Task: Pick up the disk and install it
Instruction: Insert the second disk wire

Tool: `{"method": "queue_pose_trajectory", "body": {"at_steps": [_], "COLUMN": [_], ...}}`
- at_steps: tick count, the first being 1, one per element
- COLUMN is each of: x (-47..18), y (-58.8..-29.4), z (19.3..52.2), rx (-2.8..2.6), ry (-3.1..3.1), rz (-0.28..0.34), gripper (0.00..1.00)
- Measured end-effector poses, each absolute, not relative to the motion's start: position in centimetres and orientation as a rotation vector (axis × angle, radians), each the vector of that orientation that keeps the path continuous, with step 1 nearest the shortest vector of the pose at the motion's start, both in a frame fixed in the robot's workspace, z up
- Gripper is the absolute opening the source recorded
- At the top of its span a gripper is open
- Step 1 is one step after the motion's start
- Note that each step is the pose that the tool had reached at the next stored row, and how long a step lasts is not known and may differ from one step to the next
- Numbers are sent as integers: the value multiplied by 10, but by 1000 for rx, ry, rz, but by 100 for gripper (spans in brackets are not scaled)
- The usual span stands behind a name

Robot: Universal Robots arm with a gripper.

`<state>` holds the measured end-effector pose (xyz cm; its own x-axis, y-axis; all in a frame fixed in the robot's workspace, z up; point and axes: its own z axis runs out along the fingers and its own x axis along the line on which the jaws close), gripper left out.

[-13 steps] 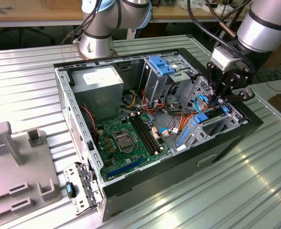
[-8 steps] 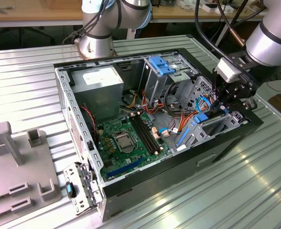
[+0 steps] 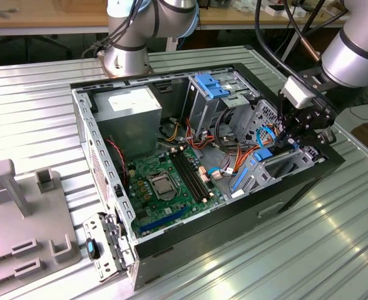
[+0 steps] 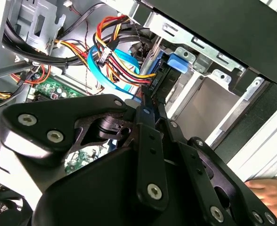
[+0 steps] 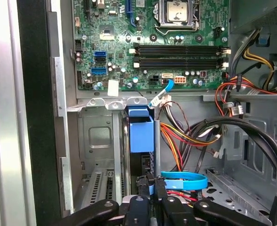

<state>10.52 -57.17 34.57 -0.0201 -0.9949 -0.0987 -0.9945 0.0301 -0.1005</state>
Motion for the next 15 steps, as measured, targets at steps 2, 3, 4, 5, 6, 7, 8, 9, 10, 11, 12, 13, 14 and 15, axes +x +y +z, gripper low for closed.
{"method": "queue_pose_trajectory", "body": {"at_steps": [2,3,4,5,6,7,8,9,10,11,12,13,14,15], "x": [105,105,105,105,105,105,105,105,105,105,105,105,105,105], "y": [-572,-572,-572,-572,-572,-572,-572,-572,-572,-572,-572,-572,-572,-572], "z": [349,349,349,349,349,349,349,349,349,349,349,349,349,349], "rx": [-2092,-2090,-2087,-2086,-2085,-2083,-2081,-2078,-2075,-2074,-2073,-2073,-2073,-2073], "ry": [2151,2153,2156,2157,2159,2160,2162,2165,2168,2170,2171,2171,2171,2171], "rz": [-6,-6,-6,-6,-6,-7,-7,-7,-8,-8,-8,-8,-8,-8], "gripper": [16,16,16,16,16,16,16,16,16,16,16,16,16,16]}}
